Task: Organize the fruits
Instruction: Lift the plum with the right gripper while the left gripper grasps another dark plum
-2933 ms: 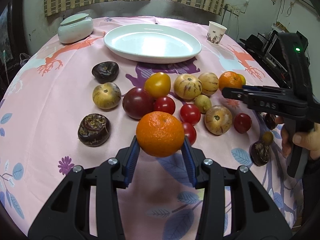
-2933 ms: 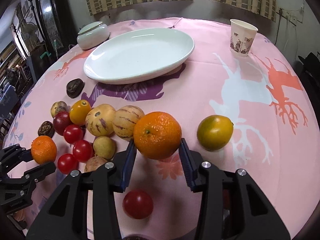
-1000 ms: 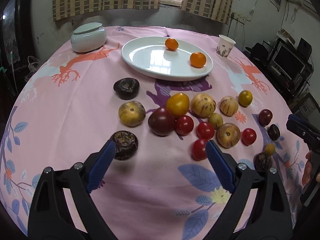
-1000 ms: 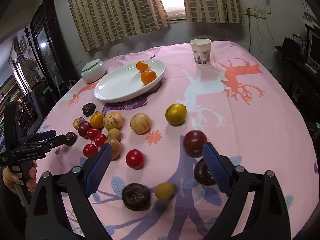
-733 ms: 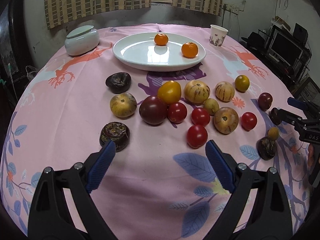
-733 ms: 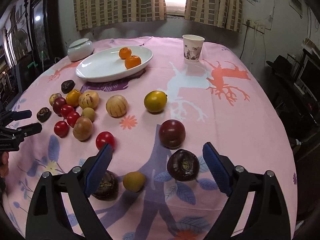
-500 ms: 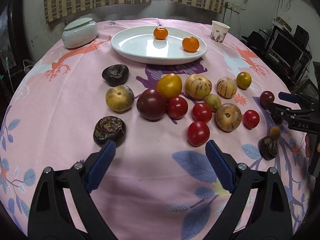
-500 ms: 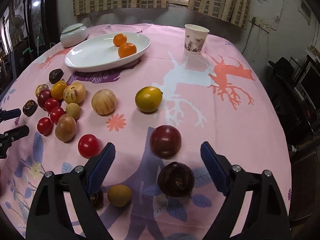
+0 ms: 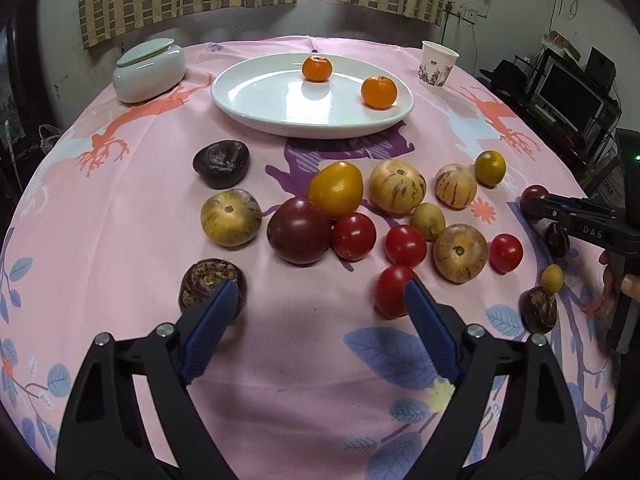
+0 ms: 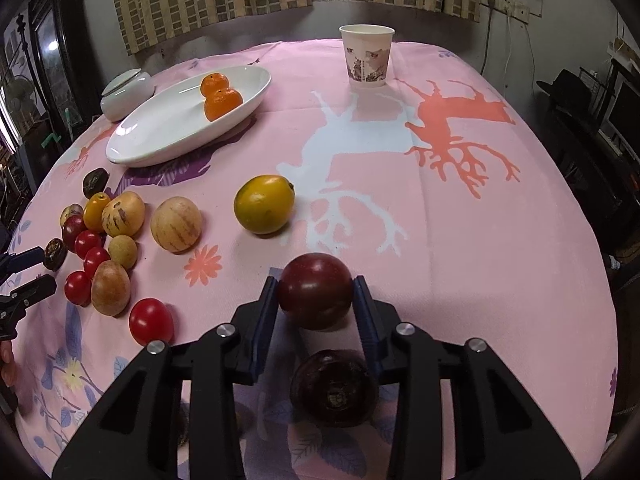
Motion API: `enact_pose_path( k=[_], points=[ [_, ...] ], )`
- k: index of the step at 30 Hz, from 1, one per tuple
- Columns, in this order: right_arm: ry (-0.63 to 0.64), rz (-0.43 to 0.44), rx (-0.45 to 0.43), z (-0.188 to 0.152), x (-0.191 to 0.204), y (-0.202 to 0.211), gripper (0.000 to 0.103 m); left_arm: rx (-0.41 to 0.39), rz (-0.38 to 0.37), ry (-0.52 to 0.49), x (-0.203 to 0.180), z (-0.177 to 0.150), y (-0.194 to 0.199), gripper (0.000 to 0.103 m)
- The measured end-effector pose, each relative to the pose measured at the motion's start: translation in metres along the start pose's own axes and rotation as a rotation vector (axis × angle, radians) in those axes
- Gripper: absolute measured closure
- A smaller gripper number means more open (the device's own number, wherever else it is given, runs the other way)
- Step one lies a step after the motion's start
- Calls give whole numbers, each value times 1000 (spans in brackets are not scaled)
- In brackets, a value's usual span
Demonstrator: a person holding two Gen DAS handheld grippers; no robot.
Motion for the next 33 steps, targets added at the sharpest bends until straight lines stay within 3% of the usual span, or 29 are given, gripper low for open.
enact_pose_path(
  k=[4,8,17,24,26,33],
  points=[
    [-10,16,12,-2,-2,-6,65,11,-35,0,-5,4,-8,31],
    [-38,44,32,-5,-5,-13,65,28,-89,15,-3,11,-11,52],
    [-30,43,34,-6,-5,-11,64,47,-107,88,24,16,-17,53],
    [-27,41,33,-7,-4,-11,63,55,-108,91,22,23,-36,58],
    [-27,42,33,-7,-4,-11,63,58,-92,63,17,26,-41,63],
    [-31,44,25,-6,-2,-8,65,32,-35,0,11,28,-46,64]
  ],
)
Point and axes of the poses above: each gripper's, at about its wrist camera, not at the fingertips, and y roughly against the way its jaws point, x to its left, z to its top, the point moved 8 cm from there along -y, roughly the way its jaws point, and after that the axes turned 3 degrees about y, right-handed, at the moved point
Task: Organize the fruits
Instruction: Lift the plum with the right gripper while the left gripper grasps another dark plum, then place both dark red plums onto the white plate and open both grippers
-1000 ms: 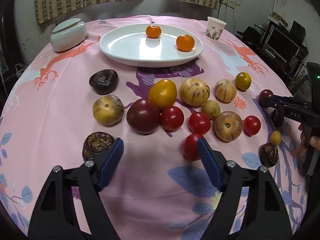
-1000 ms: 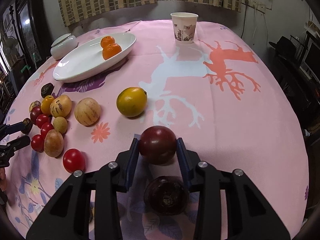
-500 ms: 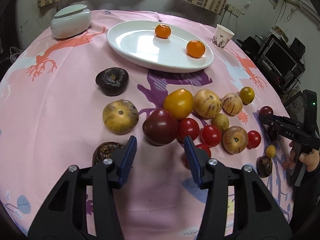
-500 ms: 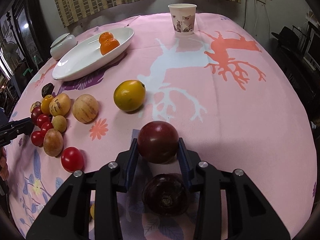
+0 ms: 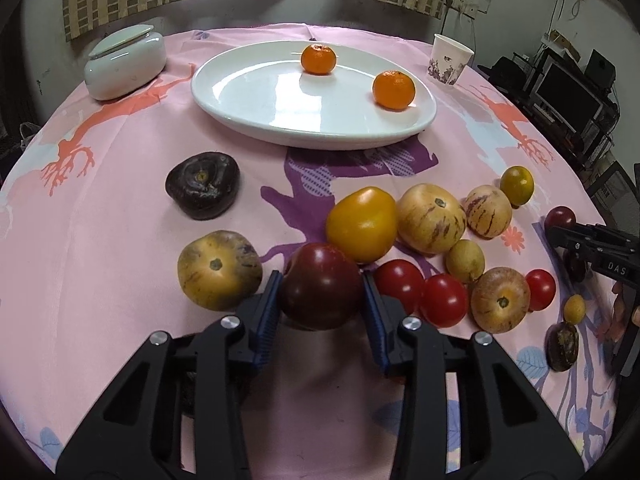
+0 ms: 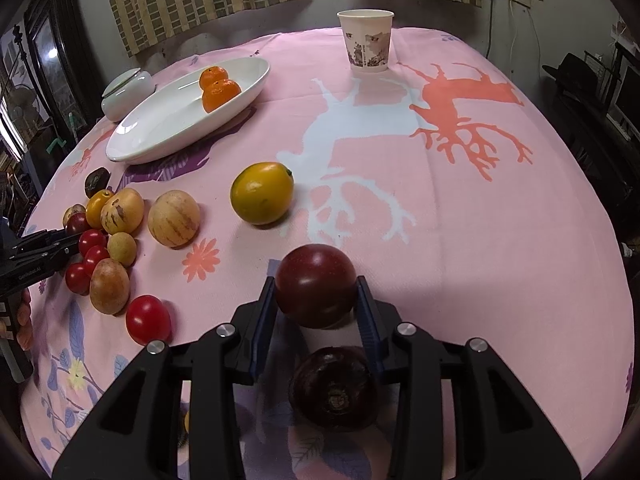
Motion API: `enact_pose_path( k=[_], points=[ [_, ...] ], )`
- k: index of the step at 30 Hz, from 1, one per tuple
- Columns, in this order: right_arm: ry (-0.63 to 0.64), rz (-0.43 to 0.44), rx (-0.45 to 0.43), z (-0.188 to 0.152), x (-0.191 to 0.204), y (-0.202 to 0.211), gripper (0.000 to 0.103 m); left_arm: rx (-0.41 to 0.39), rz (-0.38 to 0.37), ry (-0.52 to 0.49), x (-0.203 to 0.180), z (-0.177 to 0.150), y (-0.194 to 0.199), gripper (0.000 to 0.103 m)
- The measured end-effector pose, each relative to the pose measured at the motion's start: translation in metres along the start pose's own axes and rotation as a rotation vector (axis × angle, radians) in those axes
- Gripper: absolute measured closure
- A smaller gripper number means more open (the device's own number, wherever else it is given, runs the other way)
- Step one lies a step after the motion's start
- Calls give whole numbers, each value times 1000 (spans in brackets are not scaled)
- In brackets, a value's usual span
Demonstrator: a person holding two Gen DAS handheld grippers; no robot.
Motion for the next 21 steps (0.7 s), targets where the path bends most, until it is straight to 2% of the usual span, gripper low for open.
enact_pose_path(
  k=[6,11,17,21],
  points=[
    [12,4,-12,1,5,3,65,9,9,0,-3,-9,13,64],
    [41,-9,-55,7,11,15,65,-23,-5,6,-6,-12,37,64],
    [125,-8,-97,11,42,27,65,-53,-3,-4,-10,-9,61,64],
    [173,26,-121,19,66,40,65,-67,-8,-5,-10,2,72,63]
  ],
)
Point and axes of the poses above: each gripper's, at about its wrist camera, not at the fingertips, and y roughly against the way its jaws point, x to its left, z to its top, the point moved 8 cm from there along -y, roughly the way its jaws point, and after that the axes turned 3 degrees about y, right-handed, at the moved point
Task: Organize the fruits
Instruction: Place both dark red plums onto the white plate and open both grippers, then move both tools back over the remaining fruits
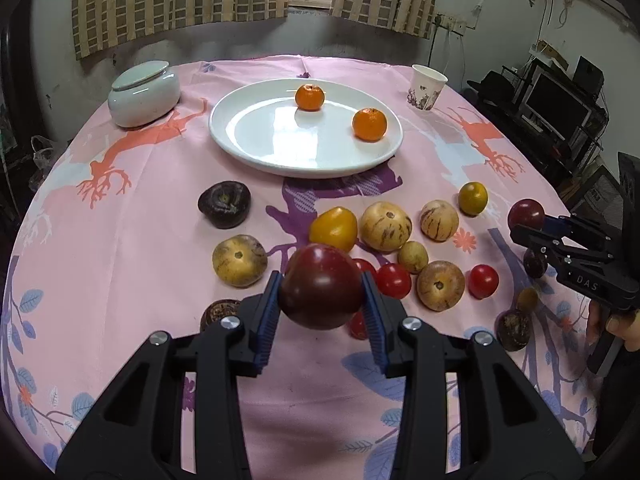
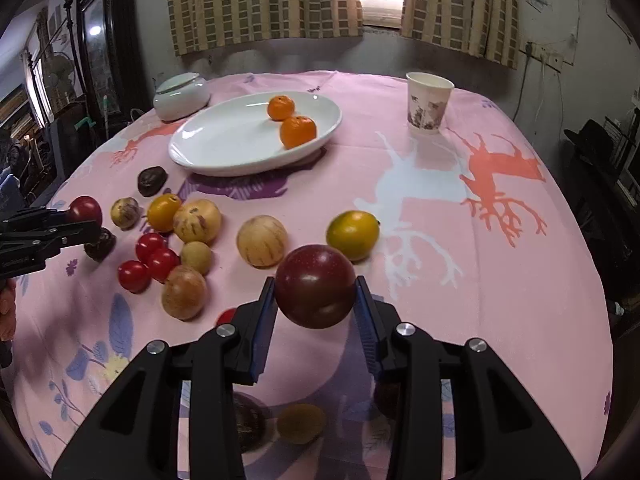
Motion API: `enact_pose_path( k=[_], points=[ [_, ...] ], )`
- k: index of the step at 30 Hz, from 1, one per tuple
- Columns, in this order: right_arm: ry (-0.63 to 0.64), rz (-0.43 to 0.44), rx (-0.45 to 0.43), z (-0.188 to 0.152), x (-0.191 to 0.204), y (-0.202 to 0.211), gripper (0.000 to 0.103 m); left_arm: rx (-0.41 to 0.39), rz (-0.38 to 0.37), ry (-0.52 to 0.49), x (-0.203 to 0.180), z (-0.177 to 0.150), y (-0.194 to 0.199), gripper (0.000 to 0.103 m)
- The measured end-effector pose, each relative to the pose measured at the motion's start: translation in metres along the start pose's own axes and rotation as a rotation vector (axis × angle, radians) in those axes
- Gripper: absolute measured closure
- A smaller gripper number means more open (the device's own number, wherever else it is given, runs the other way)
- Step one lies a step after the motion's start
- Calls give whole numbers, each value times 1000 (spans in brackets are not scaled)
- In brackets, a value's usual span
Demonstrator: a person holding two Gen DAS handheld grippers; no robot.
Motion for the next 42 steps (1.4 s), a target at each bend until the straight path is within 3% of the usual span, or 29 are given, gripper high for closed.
enact_pose_path(
  k=[8,15,20,27,29,30,31,33,36,40,42],
  points=[
    [104,59,-51,64,43,3,64,-8,26,-2,2,37,-12,63],
    [135,63,-19,113,62,-46,64,0,55,37,18,96,-53,63],
    [123,57,33,128,59,-89,64,29,125,50,34,117,-91,63],
    [91,47,127,129,47,-141,64,100,105,129,52,117,-129,61],
    [91,50,159,128,47,-149,64,80,112,139,54,121,-125,40],
    [94,46,171,127,47,-151,62,66,117,142,54,123,-122,35],
    [96,36,169,128,47,-149,51,51,120,143,53,125,-116,31],
    [112,-12,126,131,43,-138,39,34,117,136,49,126,-104,31],
    [113,-4,92,130,40,-116,39,21,106,137,43,122,-84,30],
    [70,19,48,120,31,-78,39,-18,90,150,36,115,-53,17],
    [33,33,31,111,25,-61,39,-28,89,138,31,112,-39,16]
  ],
)
Point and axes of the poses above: each gripper's, at about its wrist camera, not at the fingertips, and y roughly against the way its jaws point, x to its left, z to its top, the point moved 8 cm from there along -y, roughly the way its jaws point, and after that the axes turned 3 degrees about y, right-handed, at the moved point
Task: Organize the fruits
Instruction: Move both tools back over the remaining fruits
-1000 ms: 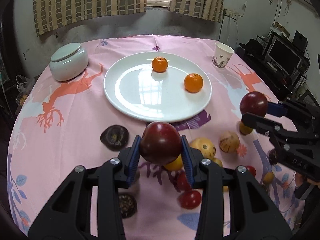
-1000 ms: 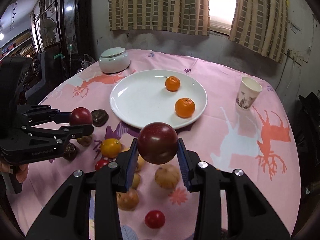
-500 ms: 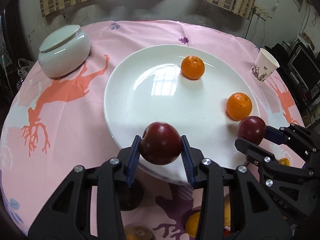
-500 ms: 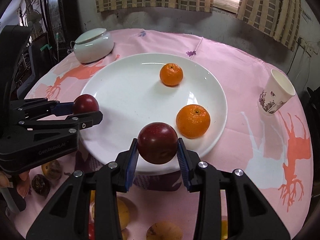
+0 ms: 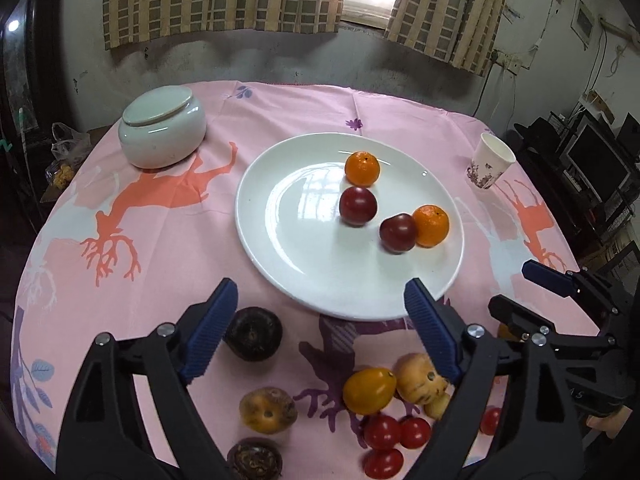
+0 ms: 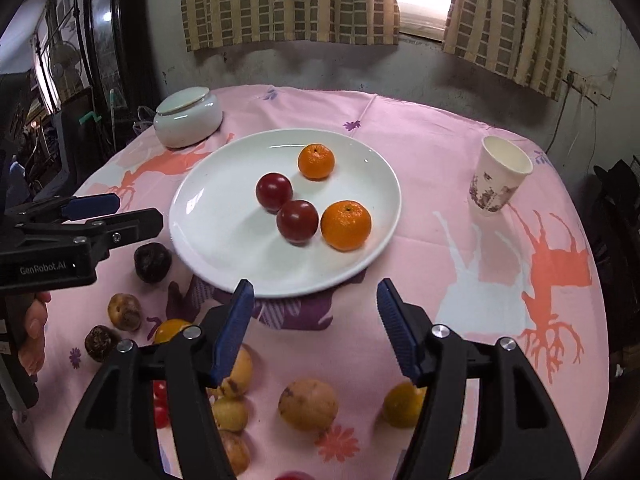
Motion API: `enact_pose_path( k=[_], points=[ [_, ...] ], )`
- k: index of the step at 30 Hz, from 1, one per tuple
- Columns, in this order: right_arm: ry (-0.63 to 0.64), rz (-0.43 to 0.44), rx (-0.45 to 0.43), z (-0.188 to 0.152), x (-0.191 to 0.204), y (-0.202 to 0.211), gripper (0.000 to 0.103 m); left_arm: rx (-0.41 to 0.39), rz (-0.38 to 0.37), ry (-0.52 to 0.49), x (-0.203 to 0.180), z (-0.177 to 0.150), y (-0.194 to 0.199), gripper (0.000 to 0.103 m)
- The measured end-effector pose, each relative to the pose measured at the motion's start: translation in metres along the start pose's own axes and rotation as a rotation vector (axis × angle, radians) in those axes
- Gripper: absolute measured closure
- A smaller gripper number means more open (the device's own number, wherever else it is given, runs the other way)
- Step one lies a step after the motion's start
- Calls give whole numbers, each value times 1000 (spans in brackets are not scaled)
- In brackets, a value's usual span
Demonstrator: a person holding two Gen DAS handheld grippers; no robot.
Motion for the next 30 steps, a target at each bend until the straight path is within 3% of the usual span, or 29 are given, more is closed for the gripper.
enact_pose_path(
  k=[8,10,17,22,27,30],
  points=[
    [-101,12,-48,-29,-10,51,38,-30,12,-62,-15,-32,44,12],
    [-142,34,-72,-39,-12,61,32,-46,7,-68,-16,-40,52,10],
    [-192,65,-73,-86,-6,66,30,-34,-37,37,-10,-80,48,6],
    [-294,74,-120,-98,-35,63,30,-83,-23,73,-13,-91,36,6],
    [-359,26,-124,-104,-57,61,30,-102,58,-30,-10,-96,25,6],
    [-320,14,-139,-103,-49,61,30,-101,82,-66,-6,-97,27,6]
  ],
)
Point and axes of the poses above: each gripper's, at about its wrist camera, not at the fingertips, and y roughly against the way its jaws point, x to its left, z to its top, the point moved 8 cm from there along -y, roughly the way its jaws point, and after that the axes turned 3 degrees about y, right-handed, at the moved point
